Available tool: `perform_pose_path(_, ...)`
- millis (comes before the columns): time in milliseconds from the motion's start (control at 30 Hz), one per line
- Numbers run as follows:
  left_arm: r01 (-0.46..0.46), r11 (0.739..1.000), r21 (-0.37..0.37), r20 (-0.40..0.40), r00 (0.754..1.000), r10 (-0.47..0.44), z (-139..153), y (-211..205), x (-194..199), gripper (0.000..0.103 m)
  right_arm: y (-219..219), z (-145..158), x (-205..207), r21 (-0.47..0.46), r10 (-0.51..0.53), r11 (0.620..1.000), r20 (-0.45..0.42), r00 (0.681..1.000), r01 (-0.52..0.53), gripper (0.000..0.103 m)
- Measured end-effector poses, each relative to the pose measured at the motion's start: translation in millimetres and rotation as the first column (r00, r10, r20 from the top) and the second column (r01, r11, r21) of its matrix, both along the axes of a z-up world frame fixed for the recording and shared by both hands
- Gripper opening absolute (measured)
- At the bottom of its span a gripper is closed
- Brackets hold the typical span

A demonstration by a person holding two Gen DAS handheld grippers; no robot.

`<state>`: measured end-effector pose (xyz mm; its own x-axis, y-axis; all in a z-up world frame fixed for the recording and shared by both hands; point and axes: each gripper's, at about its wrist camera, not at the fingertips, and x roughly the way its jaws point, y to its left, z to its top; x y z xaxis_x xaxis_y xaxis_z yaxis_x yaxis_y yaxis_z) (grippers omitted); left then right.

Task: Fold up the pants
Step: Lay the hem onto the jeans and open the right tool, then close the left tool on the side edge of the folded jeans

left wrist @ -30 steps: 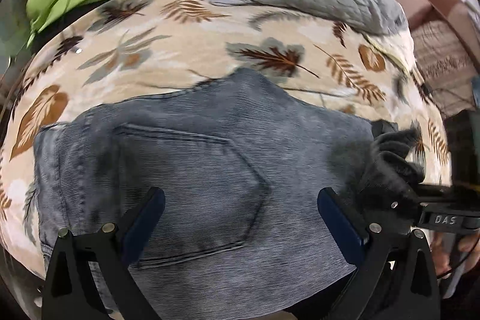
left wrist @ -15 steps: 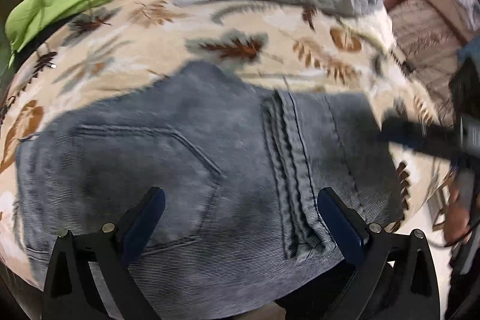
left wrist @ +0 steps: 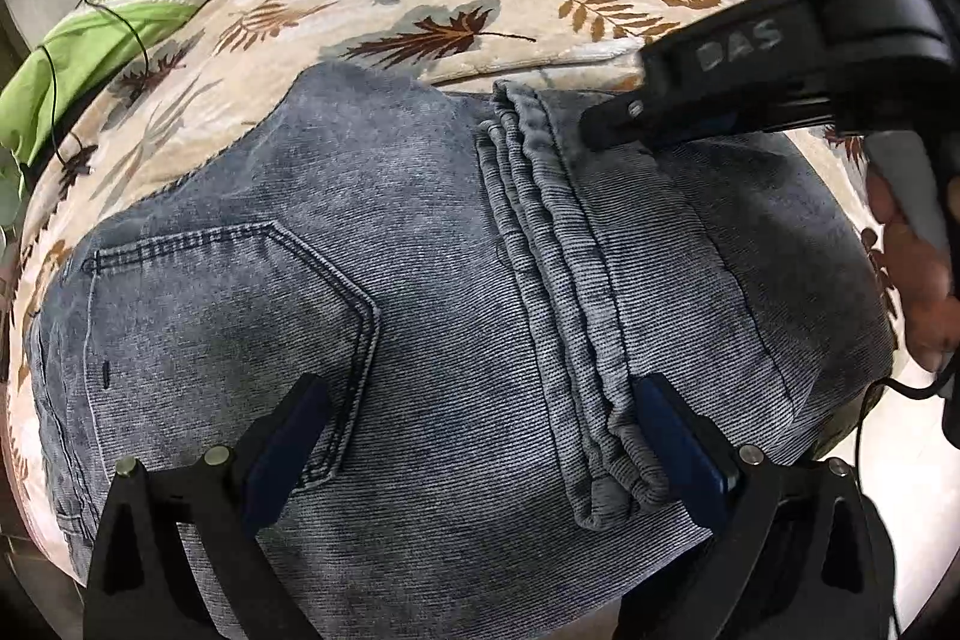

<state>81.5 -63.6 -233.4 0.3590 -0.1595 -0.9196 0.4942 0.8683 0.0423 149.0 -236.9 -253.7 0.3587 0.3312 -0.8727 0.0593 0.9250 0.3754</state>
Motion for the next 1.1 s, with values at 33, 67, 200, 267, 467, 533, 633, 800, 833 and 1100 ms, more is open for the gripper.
perform_pose_path(33, -0.01, 1.0, -0.008, -0.012, 1.0, 0.01, 3, 3, 0, 0.102, -4, 5, -4, 0.019, -0.01, 1.0, 0.015, 1.0, 0.01, 0.04)
perform_pose_path(67, -0.02, 1.0, -0.012, -0.015, 1.0, 0.02, 5, 5, -1, 0.101, -6, 9, -7, 0.036, -0.017, 0.999, 0.044, 0.999, 0.015, 0.04)
perform_pose_path(200, -0.026, 0.999, -0.032, 0.056, 0.998, 0.027, 31, 8, 1, 0.101, -19, 24, -39, 0.05, -0.053, 0.998, 0.111, 0.992, 0.048, 0.04)
perform_pose_path(267, -0.023, 0.999, -0.03, 0.086, 0.996, 0.026, 41, 5, 11, 0.101, -26, 25, -65, 0.058, -0.06, 0.997, 0.113, 0.992, 0.054, 0.04)
perform_pose_path(467, 0.001, 0.999, 0.044, 0.14, 0.99, -0.007, 38, -29, 48, 0.09, -34, 21, -123, 0.011, -0.033, 0.999, 0.114, 0.993, 0.032, 0.04)
perform_pose_path(533, 0.027, 0.998, 0.059, 0.126, 0.991, -0.034, 29, -43, 54, 0.084, -30, 18, -136, 0.006, -0.002, 1.0, 0.119, 0.993, 0.001, 0.04)
perform_pose_path(633, 0.01, 0.993, 0.122, 0.125, 0.992, -0.025, 7, -53, 61, 0.083, -22, 8, -140, -0.051, 0.04, 0.998, 0.105, 0.994, -0.035, 0.04)
perform_pose_path(800, -0.019, 0.998, 0.054, 0.08, 0.997, 0.014, 3, -38, 69, 0.083, -23, 0, -143, -0.044, 0.053, 0.998, 0.099, 0.994, -0.049, 0.04)
perform_pose_path(833, -0.028, 0.999, 0.045, 0.068, 0.997, 0.024, 4, -36, 69, 0.083, -22, 1, -144, -0.048, 0.058, 0.997, 0.095, 0.994, -0.054, 0.04)
perform_pose_path(1100, -0.103, 0.994, -0.028, 0.077, 0.991, 0.105, 46, 27, 53, 0.083, 2, 31, -140, -0.059, 0.106, 0.993, 0.153, 0.982, -0.098, 0.04)
